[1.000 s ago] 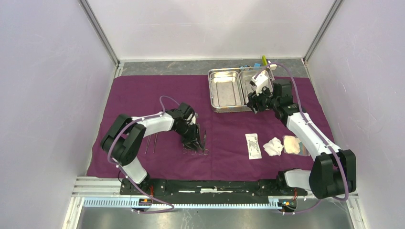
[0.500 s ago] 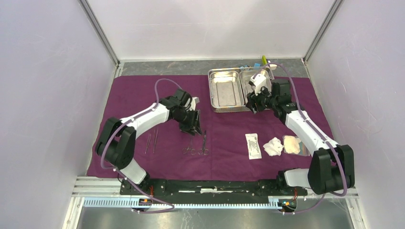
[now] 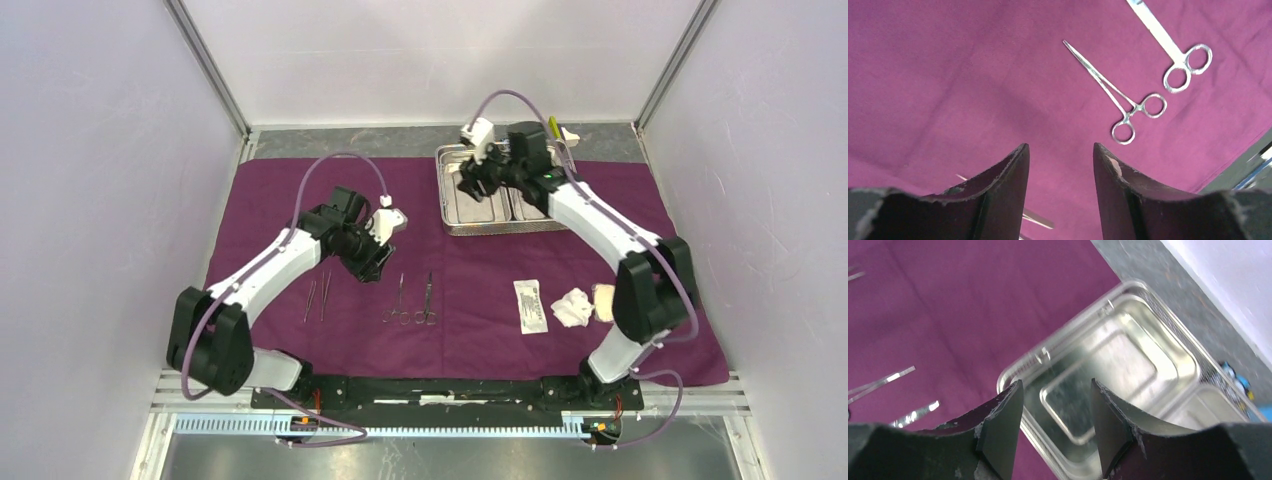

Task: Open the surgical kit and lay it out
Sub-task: Adjust the surgical kit at the center of the board.

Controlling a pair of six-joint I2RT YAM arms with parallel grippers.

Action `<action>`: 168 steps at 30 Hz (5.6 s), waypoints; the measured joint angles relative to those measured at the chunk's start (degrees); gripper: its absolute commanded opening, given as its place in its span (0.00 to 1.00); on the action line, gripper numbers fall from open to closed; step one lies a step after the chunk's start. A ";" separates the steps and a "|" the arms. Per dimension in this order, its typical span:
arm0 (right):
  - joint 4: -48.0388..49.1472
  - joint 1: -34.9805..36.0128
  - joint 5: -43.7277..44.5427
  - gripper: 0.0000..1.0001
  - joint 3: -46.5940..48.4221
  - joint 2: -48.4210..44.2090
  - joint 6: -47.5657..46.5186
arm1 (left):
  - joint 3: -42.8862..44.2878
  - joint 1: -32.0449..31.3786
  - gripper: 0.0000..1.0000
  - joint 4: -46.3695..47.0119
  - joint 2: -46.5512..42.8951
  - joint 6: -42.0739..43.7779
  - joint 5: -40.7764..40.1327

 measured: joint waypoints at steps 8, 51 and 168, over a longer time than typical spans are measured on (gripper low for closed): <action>2.47 8.24 0.42 0.57 17.16 18.56 4.46 | -5.49 2.99 0.62 -3.06 -8.22 18.40 2.34; -4.92 12.48 5.07 0.55 43.23 49.83 14.97 | -17.64 -2.84 0.59 -5.66 -3.37 38.05 -8.52; -3.85 15.32 6.23 0.51 -31.47 -6.10 -20.55 | 18.93 10.47 0.62 15.37 30.69 9.86 -13.20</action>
